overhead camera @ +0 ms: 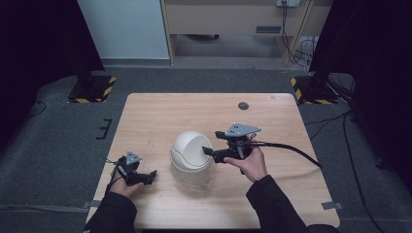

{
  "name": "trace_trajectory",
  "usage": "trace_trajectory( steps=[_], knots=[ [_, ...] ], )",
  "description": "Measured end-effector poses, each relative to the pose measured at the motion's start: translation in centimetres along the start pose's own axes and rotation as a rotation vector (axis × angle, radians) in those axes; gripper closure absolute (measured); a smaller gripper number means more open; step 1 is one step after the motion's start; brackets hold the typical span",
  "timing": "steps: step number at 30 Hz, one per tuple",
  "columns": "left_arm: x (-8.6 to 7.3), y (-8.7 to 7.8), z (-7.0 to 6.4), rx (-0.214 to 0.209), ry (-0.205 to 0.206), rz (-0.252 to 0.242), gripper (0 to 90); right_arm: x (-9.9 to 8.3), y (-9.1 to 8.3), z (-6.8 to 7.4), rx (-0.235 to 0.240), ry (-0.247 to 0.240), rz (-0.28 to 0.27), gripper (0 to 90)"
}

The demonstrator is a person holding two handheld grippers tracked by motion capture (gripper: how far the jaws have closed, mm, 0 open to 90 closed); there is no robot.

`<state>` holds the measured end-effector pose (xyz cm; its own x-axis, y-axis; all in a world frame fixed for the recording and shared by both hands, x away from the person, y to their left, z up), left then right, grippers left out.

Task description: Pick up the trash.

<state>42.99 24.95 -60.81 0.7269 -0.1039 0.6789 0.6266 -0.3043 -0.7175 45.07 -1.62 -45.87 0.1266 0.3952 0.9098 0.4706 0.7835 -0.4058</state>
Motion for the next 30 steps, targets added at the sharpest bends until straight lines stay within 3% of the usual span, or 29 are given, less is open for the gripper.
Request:
trace_trajectory(
  steps=[15,26,30],
  knots=[
    [0.0,0.0,0.0,0.000,0.000,0.000,0.0,-1.5,1.8,-0.1,0.004,0.006,0.084,22.9],
    [0.0,0.0,0.0,0.000,0.000,0.000,0.0,-1.8,2.7,-0.2,0.003,0.026,0.092,25.0],
    [0.0,0.0,0.0,0.000,0.000,0.000,0.0,-1.8,2.3,-0.1,0.008,0.020,0.093,25.0]
  ],
)
Point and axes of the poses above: each handheld gripper's, and its own axes: y roughly forward along the jaws, x roughly out of its top, z roughly to its left, the point moved 10 cm from there along y, roughly forward along the jaws, and after that the axes turned 13 degrees about -y, right-handed, at the moved point
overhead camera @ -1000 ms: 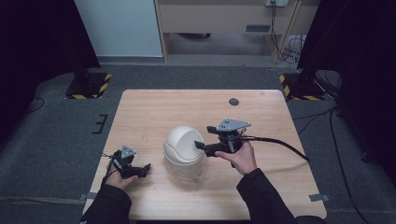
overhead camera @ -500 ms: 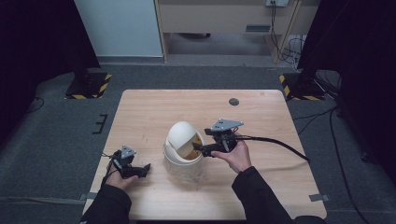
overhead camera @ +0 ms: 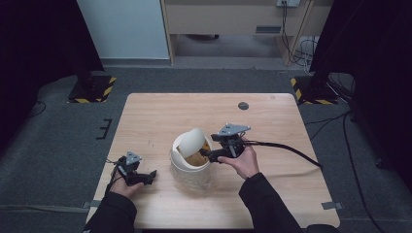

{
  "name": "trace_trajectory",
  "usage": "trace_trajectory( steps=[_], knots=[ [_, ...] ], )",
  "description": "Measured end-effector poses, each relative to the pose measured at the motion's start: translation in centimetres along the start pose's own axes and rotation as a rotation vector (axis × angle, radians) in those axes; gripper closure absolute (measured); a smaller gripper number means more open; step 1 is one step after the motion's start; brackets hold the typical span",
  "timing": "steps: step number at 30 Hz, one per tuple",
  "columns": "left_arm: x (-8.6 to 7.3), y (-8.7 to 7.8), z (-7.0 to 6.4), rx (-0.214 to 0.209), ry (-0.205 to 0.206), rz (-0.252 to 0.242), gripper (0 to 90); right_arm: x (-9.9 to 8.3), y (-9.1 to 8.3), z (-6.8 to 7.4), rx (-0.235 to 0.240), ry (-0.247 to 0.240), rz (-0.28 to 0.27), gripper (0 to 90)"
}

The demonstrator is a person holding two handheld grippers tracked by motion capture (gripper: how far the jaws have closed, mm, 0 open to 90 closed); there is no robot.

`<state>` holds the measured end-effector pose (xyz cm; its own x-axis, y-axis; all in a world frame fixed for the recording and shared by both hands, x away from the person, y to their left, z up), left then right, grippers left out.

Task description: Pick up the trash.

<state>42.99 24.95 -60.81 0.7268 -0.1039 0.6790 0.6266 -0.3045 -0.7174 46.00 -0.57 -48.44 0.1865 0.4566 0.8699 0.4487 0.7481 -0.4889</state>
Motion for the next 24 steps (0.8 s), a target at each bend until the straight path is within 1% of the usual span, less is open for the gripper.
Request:
trace_trajectory(
  steps=[1,2,3,4,5,6,9,12,13,14,15,16,18,23,24],
  knots=[
    [0.0,0.0,0.0,0.000,0.000,0.000,0.0,0.2,-0.6,0.1,0.003,-0.004,-0.010,25.2],
    [0.0,0.0,0.0,0.000,0.000,0.000,0.0,0.2,-0.6,0.1,0.003,-0.004,-0.010,25.2],
    [0.0,0.0,0.0,0.000,0.000,0.000,0.0,0.2,-0.9,0.1,0.003,-0.007,-0.016,25.2],
    [0.0,0.0,0.0,0.000,0.000,0.000,0.0,0.4,-1.7,0.1,0.002,-0.008,-0.028,25.0],
    [0.0,0.0,0.0,0.000,0.000,0.000,0.0,0.4,-1.7,0.1,0.002,-0.008,-0.028,25.0],
    [0.0,0.0,0.0,0.000,0.000,0.000,0.0,0.5,-2.1,0.0,-0.001,-0.005,-0.036,24.7],
    [0.0,0.0,0.0,0.000,0.000,0.000,0.0,0.8,-3.5,-0.4,-0.023,-0.030,-0.037,23.8],
    [0.0,0.0,0.0,0.000,0.000,0.000,0.0,1.4,-4.8,-0.6,-0.030,-0.034,-0.058,23.3],
    [0.0,0.0,0.0,0.000,0.000,0.000,0.0,1.7,-5.5,-0.9,-0.041,-0.037,-0.071,22.8],
    [0.0,0.0,0.0,0.000,-0.001,-0.001,0.0,1.7,-5.5,-0.9,-0.041,-0.037,-0.071,22.8],
    [0.0,0.0,0.0,0.000,-0.001,-0.001,0.0,1.8,-6.2,-1.3,-0.057,-0.041,-0.073,22.5],
    [0.0,0.0,0.0,0.000,-0.001,-0.001,0.0,1.8,-6.2,-1.3,-0.057,-0.041,-0.073,22.5],
    [0.0,0.0,0.0,0.000,-0.001,-0.001,0.0,1.6,-6.8,-2.0,-0.071,-0.027,-0.082,22.5],
    [0.0,0.0,0.0,0.000,-0.001,-0.001,0.0,0.2,-8.3,-3.9,-0.128,-0.002,-0.082,22.2],
    [0.0,0.0,0.0,0.000,-0.001,-0.001,0.0,-0.1,-8.5,-4.2,-0.133,0.002,-0.082,22.4]
  ],
)
Point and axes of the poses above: each handheld gripper's, and its own axes: y roughly forward along the jaws, x roughly out of its top, z roughly to its left, the point moved 10 cm from there along y, roughly forward along the jaws, and after that the axes turned 13 degrees about -y, right-handed, at the moved point
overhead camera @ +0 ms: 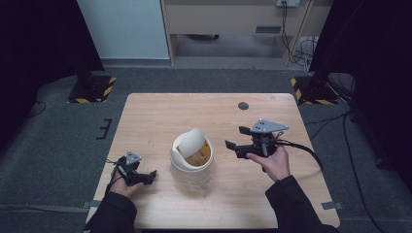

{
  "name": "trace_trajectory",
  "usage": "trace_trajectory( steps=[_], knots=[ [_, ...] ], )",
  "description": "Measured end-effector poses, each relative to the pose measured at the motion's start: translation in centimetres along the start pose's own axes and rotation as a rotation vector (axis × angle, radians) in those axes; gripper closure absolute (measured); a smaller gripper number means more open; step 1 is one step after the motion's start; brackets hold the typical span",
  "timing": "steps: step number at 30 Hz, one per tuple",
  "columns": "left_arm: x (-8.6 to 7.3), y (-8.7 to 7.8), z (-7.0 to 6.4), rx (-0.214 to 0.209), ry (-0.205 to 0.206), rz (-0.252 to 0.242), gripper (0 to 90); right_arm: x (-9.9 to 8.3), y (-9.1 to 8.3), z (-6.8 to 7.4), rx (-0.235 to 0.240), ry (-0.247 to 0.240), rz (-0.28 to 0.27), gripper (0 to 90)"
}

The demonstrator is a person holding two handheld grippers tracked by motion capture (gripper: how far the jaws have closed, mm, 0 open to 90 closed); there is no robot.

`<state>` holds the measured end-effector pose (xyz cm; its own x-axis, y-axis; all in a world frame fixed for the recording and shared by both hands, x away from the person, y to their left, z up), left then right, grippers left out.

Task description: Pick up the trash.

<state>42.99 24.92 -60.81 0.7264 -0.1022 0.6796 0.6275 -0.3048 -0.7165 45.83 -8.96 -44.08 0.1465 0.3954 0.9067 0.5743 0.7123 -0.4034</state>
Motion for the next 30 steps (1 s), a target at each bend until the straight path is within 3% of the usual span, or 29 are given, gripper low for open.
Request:
trace_trajectory(
  steps=[4,7,18,23,30],
  knots=[
    [0.0,0.0,0.0,0.000,0.000,0.000,0.0,-1.4,-0.6,-1.4,-0.044,0.017,0.008,22.6],
    [0.0,0.0,0.0,0.000,0.000,0.000,0.0,-3.2,-0.9,-2.4,-0.085,0.019,0.058,22.9],
    [0.0,0.0,0.0,0.000,0.001,0.001,0.0,-6.3,-0.8,-4.4,-0.147,0.058,0.101,23.1],
    [0.0,0.0,0.0,0.000,0.001,0.001,0.0,-8.6,-0.4,-5.0,-0.161,0.070,0.159,24.2],
    [0.0,0.0,0.0,0.000,0.001,0.001,0.0,-10.1,0.3,-5.2,-0.153,0.074,0.199,24.8]
  ],
)
Point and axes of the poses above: each handheld gripper's, and its own axes: y roughly forward along the jaws, x roughly out of its top, z roughly to its left, the point moved 10 cm from there along y, roughly forward along the jaws, and after that the axes turned 13 degrees about -y, right-handed, at the moved point
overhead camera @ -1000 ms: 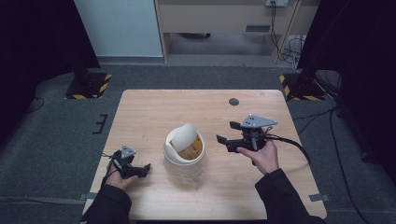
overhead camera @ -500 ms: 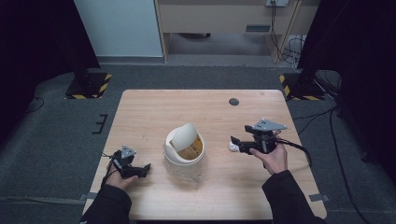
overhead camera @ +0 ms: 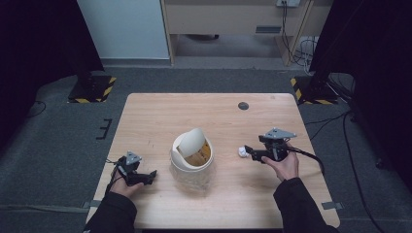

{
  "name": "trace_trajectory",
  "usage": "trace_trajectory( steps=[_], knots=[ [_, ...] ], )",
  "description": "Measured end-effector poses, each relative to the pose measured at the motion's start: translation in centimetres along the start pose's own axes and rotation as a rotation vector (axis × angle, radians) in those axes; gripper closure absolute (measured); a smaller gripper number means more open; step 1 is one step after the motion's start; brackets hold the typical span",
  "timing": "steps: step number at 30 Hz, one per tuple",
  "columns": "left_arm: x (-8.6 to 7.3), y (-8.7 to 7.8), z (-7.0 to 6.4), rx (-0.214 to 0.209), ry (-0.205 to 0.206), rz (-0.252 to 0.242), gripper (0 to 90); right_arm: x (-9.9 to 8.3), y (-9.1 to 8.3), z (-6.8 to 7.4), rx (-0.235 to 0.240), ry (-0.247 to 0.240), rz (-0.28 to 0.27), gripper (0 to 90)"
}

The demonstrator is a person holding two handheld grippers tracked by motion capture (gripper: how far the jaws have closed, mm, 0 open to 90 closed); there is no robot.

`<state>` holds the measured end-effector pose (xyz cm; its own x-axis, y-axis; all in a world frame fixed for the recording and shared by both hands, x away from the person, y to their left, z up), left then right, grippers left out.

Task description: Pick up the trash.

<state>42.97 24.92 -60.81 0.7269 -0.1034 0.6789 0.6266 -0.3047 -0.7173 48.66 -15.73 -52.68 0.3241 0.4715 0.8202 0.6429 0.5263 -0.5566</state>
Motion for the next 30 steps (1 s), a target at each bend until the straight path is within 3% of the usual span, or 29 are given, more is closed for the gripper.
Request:
trace_trajectory(
  steps=[8,9,19,30],
  knots=[
    [0.0,0.0,0.0,0.000,0.000,0.000,0.0,-2.0,2.1,-0.1,0.006,-0.019,0.071,27.5],
    [0.0,0.0,0.0,0.000,-0.001,0.000,0.0,-2.4,2.7,0.0,0.008,-0.044,0.095,28.4],
    [0.0,0.0,0.0,0.000,-0.001,-0.001,0.0,-3.5,4.4,0.7,0.046,-0.088,0.156,32.8],
    [0.0,0.0,0.0,0.000,0.000,0.000,0.0,-4.1,5.6,1.2,0.076,-0.094,0.191,37.4]
  ],
)
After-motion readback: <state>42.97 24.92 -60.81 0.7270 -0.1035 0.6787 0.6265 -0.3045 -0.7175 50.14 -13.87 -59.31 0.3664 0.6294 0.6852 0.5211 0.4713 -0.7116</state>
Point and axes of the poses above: each handheld gripper's, and its own axes: y roughly forward along the jaws, x roughly out of its top, z roughly to its left, the point moved 10 cm from there along y, roughly forward along the jaws, and after that the axes turned 13 degrees about -y, right-handed, at the moved point
